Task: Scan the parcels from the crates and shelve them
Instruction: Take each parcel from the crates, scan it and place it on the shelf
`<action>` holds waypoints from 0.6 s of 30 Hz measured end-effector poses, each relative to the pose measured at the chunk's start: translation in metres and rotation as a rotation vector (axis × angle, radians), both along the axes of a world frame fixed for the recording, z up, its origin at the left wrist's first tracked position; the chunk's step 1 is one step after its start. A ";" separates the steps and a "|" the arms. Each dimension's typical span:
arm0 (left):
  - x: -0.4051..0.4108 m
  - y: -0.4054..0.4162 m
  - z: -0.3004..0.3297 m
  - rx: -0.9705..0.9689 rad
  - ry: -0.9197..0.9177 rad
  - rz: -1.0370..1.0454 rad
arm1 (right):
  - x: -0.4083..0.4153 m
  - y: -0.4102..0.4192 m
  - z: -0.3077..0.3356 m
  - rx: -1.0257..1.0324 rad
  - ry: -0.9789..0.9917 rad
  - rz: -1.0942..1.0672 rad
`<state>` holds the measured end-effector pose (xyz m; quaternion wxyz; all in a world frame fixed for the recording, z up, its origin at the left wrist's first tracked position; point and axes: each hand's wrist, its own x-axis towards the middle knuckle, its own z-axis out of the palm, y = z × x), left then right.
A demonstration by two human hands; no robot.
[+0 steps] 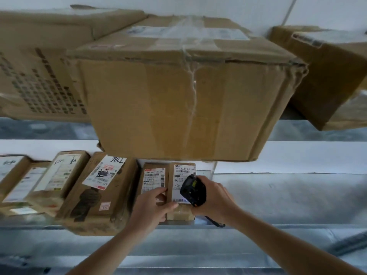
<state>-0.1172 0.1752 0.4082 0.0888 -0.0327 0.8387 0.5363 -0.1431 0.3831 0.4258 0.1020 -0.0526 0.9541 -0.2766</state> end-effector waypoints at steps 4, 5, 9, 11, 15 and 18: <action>-0.008 0.004 0.001 -0.025 -0.026 0.030 | -0.009 0.002 0.004 0.004 -0.006 -0.001; -0.009 0.005 0.002 -0.034 -0.025 0.041 | -0.010 0.003 0.006 0.001 -0.009 0.003; -0.009 0.010 0.005 -0.072 -0.029 0.088 | -0.011 0.006 0.008 -0.008 -0.004 0.016; -0.008 0.012 0.007 -0.098 -0.025 0.093 | -0.011 0.006 0.008 -0.017 0.001 0.022; -0.003 0.017 0.012 -0.118 -0.035 0.101 | -0.009 0.009 0.010 -0.014 0.004 0.043; 0.003 0.020 0.015 -0.105 -0.019 0.129 | 0.000 0.015 0.012 -0.001 0.011 0.033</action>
